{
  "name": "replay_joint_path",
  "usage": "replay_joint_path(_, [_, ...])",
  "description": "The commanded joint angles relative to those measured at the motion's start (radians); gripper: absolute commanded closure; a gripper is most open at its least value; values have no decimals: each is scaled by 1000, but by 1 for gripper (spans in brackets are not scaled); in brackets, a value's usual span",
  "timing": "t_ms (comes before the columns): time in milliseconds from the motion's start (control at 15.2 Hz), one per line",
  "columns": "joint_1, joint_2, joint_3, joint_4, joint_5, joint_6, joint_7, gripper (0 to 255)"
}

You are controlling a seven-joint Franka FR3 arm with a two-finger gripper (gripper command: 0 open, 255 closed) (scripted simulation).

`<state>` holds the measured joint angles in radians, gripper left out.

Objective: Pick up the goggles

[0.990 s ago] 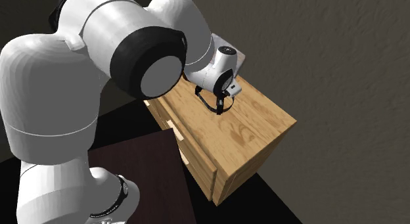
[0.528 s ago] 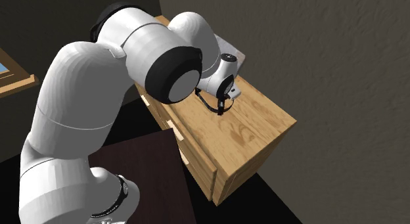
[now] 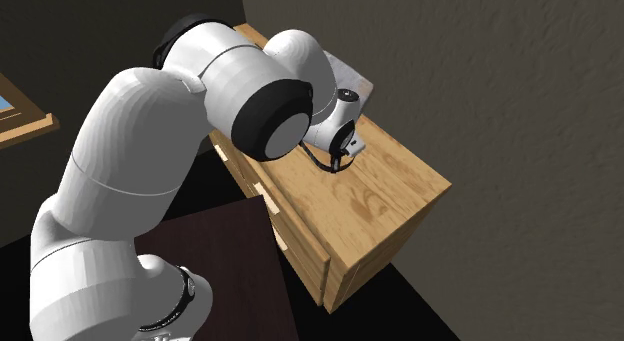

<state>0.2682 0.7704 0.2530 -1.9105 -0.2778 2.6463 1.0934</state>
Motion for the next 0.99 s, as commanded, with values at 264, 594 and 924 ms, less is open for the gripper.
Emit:
replay_joint_path(264, [0, 1, 0, 1, 0, 0, 0, 255])
replay_joint_path(594, [-9, -34, 11, -14, 8, -21, -5, 255])
replay_joint_path(924, [-25, -94, 31, -35, 25, -59, -14, 255])
